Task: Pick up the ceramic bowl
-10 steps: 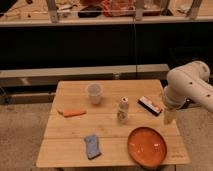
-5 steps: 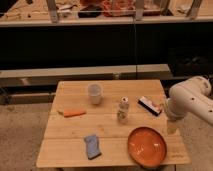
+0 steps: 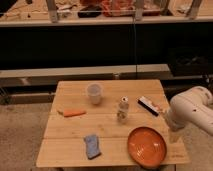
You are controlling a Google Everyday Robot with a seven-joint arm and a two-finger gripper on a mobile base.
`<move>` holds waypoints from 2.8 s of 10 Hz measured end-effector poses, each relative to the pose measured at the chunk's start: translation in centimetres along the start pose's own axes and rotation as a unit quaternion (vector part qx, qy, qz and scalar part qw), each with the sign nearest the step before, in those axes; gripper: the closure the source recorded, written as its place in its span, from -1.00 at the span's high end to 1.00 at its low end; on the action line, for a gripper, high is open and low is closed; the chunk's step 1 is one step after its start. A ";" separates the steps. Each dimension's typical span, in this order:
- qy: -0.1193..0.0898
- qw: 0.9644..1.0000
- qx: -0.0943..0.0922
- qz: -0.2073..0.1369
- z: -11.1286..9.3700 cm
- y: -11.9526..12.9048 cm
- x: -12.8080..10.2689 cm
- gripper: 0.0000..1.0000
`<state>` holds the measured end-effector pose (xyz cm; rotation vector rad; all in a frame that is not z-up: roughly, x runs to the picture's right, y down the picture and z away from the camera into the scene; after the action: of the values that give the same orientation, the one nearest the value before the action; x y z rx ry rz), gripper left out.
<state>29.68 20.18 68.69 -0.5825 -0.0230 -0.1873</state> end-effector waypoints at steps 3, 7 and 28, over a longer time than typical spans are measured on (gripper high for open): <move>0.002 0.999 -0.004 -0.033 0.1 1.0 -1.1 0.60; 0.006 0.997 -0.010 -0.082 0.4 1.9 -2.1 0.60; -0.006 0.964 -0.016 -0.264 7.3 4.8 -4.5 0.60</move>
<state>26.33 28.92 71.85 -0.6016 -0.1880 -0.7033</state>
